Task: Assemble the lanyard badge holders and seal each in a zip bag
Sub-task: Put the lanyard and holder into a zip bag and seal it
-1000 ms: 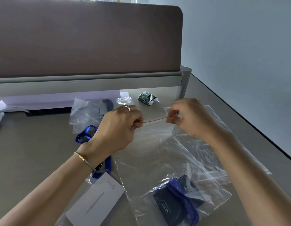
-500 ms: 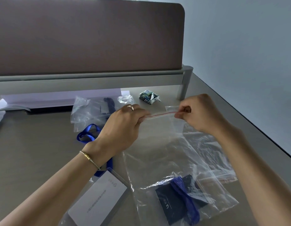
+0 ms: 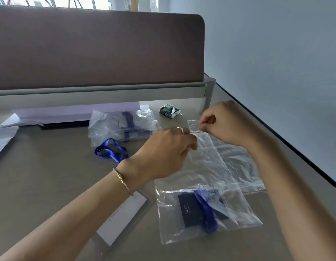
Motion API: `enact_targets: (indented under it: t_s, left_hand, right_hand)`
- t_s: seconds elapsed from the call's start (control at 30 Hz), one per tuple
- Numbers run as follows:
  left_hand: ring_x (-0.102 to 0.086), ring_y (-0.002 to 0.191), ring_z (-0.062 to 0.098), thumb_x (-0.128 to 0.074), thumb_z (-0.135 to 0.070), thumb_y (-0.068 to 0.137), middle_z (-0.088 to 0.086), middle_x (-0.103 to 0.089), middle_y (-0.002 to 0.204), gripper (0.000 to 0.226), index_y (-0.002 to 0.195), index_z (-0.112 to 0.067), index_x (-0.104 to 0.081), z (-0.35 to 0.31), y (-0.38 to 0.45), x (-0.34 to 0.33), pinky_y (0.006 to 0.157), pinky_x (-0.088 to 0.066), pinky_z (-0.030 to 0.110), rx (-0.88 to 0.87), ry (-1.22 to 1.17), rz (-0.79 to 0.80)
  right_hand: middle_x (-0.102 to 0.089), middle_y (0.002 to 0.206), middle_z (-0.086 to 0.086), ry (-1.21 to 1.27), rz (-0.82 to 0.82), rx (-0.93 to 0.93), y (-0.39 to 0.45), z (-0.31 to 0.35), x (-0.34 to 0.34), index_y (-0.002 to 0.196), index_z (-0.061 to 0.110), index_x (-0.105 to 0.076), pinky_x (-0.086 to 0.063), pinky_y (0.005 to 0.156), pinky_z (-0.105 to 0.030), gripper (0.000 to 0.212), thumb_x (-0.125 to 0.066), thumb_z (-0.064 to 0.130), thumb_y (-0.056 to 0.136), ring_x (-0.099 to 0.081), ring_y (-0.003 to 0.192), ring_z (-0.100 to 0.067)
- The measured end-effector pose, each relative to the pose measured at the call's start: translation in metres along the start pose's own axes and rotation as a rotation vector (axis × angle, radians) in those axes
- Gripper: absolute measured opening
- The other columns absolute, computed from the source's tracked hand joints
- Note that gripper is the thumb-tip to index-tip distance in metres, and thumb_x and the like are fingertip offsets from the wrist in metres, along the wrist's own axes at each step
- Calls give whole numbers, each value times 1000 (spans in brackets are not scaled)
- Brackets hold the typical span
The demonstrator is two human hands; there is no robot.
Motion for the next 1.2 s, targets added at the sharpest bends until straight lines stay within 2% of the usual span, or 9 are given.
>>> enact_targets:
  t_s: [0.1,0.17,0.23,0.33,0.57,0.7,0.8,0.93,1.2]
  left_hand:
    - [-61,98,16,-48,-21,96,-10,-65,108,26,109,-33,-67,-16,-9,-6,85,-49,33,19,5,123]
    - [-60,93,13,-46,-24,98,-10,-64,106,26,110,-34,-67,-21,-23,-10,85,-49,30,33,-3,206]
    - [-59,87,11,-46,-27,99,-9,-63,105,25,112,-33,-66,-27,-40,-14,83,-51,31,48,-43,300]
    - [-60,93,14,-47,-35,100,-9,-60,109,25,120,-33,-61,-34,-61,-19,85,-50,34,71,-116,422]
    - [-55,85,12,-53,-75,80,-10,-55,98,56,115,-32,-53,-54,-86,-10,75,-46,30,22,38,471]
    - [-59,90,17,-60,-53,80,-7,-57,100,54,126,-31,-44,-59,-94,-6,77,-49,33,29,40,474]
    - [-60,78,12,-54,-42,84,-9,-61,88,45,127,-39,-41,-52,-89,0,60,-45,27,120,-93,494]
    - [-57,61,9,-43,-28,96,-4,-61,73,21,108,-32,-59,-36,-74,3,57,-46,30,189,-249,471]
    - [-63,94,15,-45,-15,92,-12,-68,109,42,126,-39,-54,-7,-42,8,81,-52,34,262,-8,141]
  right_hand:
    - [-72,72,13,10,100,29,-28,13,-4,78,30,-77,-58,67,-34,6,-77,35,79,-67,67,-4]
    - [-76,79,11,-4,228,74,-55,22,-13,83,28,-79,-53,68,-20,4,-79,31,82,-64,68,4]
    - [-75,91,14,-7,362,62,-86,25,-21,93,30,-77,-50,73,-14,19,-79,44,79,-64,78,6]
    - [-68,108,22,-13,468,23,-121,22,-29,112,41,-67,-51,88,-26,56,-79,66,63,-62,97,3]
    - [-45,132,31,-96,504,171,-158,27,-36,141,48,-37,-37,103,-19,93,-79,61,59,-43,120,6]
    - [-56,122,25,-75,458,157,-161,28,-34,135,48,-40,-44,97,-25,72,-68,48,68,-52,113,1]
    - [-65,113,20,41,440,115,-154,23,-29,123,44,-53,-50,91,-31,52,-54,48,71,-60,105,0]
    - [-68,93,14,188,322,110,-131,20,-25,99,28,-72,-50,83,-37,28,-51,27,81,-63,90,-5]
    - [-75,97,9,74,104,113,-81,13,-31,108,32,-73,-55,79,-39,37,-57,9,85,-68,89,-14]
Point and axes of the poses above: each hand's wrist, its own y-axis towards the middle knuckle, its own x-axis out of the back of the hand, z = x × y, the point moved 4 cm from there along y, towards the middle knuckle
